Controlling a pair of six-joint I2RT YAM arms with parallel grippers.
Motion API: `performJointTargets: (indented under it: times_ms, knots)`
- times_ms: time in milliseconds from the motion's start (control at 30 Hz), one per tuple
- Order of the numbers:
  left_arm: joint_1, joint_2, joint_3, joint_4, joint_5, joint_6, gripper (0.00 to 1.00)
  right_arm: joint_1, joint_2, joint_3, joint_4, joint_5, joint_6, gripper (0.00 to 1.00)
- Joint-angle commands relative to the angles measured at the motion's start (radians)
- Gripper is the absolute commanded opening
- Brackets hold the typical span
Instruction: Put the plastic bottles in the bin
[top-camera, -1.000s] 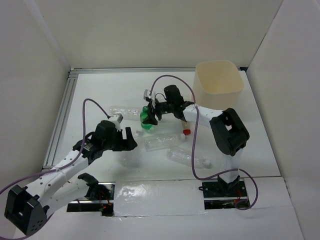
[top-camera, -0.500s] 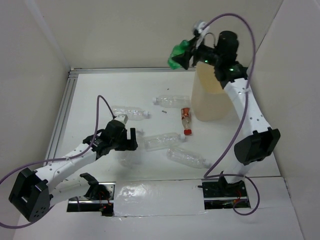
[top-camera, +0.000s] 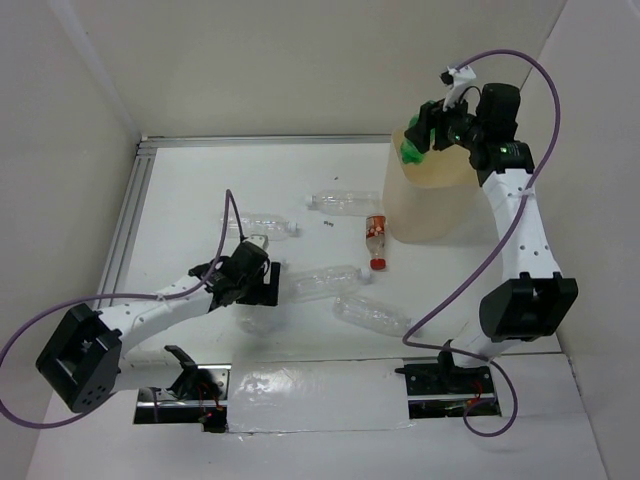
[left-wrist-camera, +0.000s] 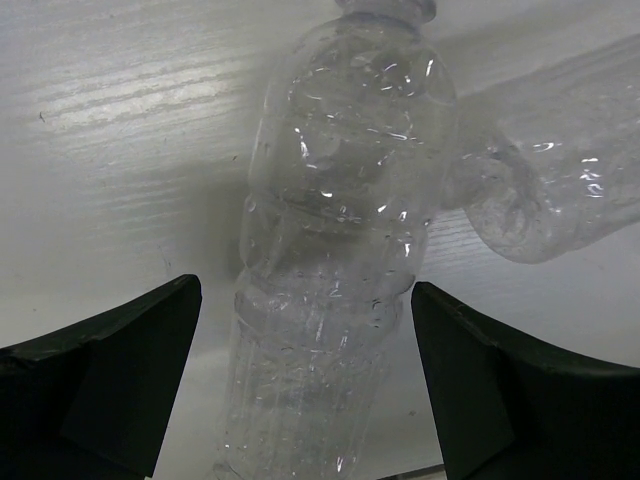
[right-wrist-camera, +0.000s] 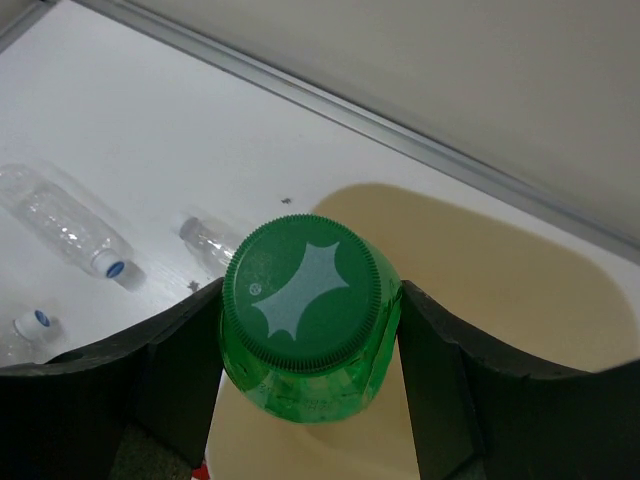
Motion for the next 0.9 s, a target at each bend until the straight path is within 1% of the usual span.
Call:
performJointTargets:
  times_ms: [0, 33, 67, 100, 167, 267, 333, 367, 433, 467, 500, 533, 567, 600, 633, 667, 700, 733, 767, 800, 833, 867]
  knots:
    - [-0.014, 0.027, 0.033, -0.008, -0.059, -0.045, 0.99, -0.053, -0.066, 0.009, -0.041, 0.048, -0.026, 0.44]
    - [-0.014, 0.027, 0.033, -0.008, -0.060, -0.045, 0.99, -0.063, -0.066, 0.000, -0.050, 0.048, -0.026, 0.55]
    - [-0.014, 0.039, 0.033, -0.008, -0.069, -0.054, 0.99, -0.073, -0.066, -0.014, -0.059, 0.048, -0.037, 0.69]
    - [-0.023, 0.039, 0.033, -0.008, -0.069, -0.054, 0.99, -0.093, -0.079, -0.023, -0.059, 0.037, -0.037, 1.00]
    - [-0.023, 0.061, 0.033, -0.008, -0.079, -0.064, 0.99, -0.119, -0.098, -0.046, -0.059, -0.007, -0.051, 1.00]
    - [-0.033, 0.085, 0.033, 0.001, -0.079, -0.064, 0.99, -0.170, -0.145, -0.087, -0.015, -0.096, -0.051, 1.00]
    - [-0.044, 0.099, 0.033, 0.001, -0.089, -0.064, 0.94, -0.221, -0.182, -0.109, -0.003, -0.161, -0.026, 1.00]
    - [-0.056, 0.099, 0.045, -0.028, -0.110, -0.073, 0.87, -0.256, -0.207, -0.142, 0.010, -0.238, -0.035, 1.00]
    - [-0.067, 0.081, 0.056, -0.042, -0.119, -0.082, 0.74, -0.291, -0.240, -0.162, 0.010, -0.316, -0.048, 1.00]
    - [-0.067, 0.062, 0.071, -0.074, -0.135, -0.082, 0.64, -0.310, -0.262, -0.217, 0.029, -0.357, -0.058, 0.93]
    - [-0.081, 0.041, 0.082, -0.095, -0.145, -0.082, 0.50, -0.328, -0.283, -0.244, 0.030, -0.459, -0.087, 0.82]
    - [-0.092, 0.013, 0.114, -0.118, -0.159, -0.082, 0.26, -0.360, -0.329, -0.271, 0.030, -0.510, -0.183, 0.64]
    - [-0.106, -0.049, 0.162, -0.167, -0.171, -0.082, 0.08, -0.380, -0.372, -0.322, -0.002, -0.570, -0.268, 0.15]
    - [-0.106, -0.085, 0.162, -0.167, -0.172, -0.082, 0.08, -0.380, -0.372, -0.345, -0.018, -0.571, -0.269, 0.15]
    - [-0.106, -0.120, 0.218, -0.183, -0.162, -0.052, 0.03, -0.391, -0.400, -0.360, -0.054, -0.624, -0.395, 0.00]
    - [-0.115, -0.181, 0.249, -0.183, -0.149, -0.027, 0.02, -0.391, -0.400, -0.361, -0.197, -0.649, -0.490, 0.00]
    - [-0.115, -0.204, 0.280, -0.169, -0.127, 0.002, 0.02, -0.391, -0.400, -0.361, -0.272, -0.667, -0.581, 0.00]
    - [-0.115, -0.218, 0.336, -0.095, -0.060, 0.077, 0.02, -0.391, -0.400, -0.361, -0.335, -0.705, -0.727, 0.11]
    - [-0.115, -0.219, 0.364, -0.042, -0.017, 0.120, 0.02, -0.391, -0.400, -0.361, -0.395, -0.722, -0.809, 0.23]
    - [-0.115, -0.205, 0.390, 0.021, 0.037, 0.166, 0.02, -0.391, -0.400, -0.370, -0.539, -0.741, -0.907, 0.35]
    - [-0.115, -0.179, 0.419, 0.077, 0.119, 0.227, 0.00, -0.391, -0.400, -0.370, -0.623, -0.773, -1.122, 0.54]
    - [-0.115, -0.142, 0.488, 0.180, 0.158, 0.257, 0.00, -0.391, -0.411, -0.379, -0.701, -0.785, -1.217, 0.78]
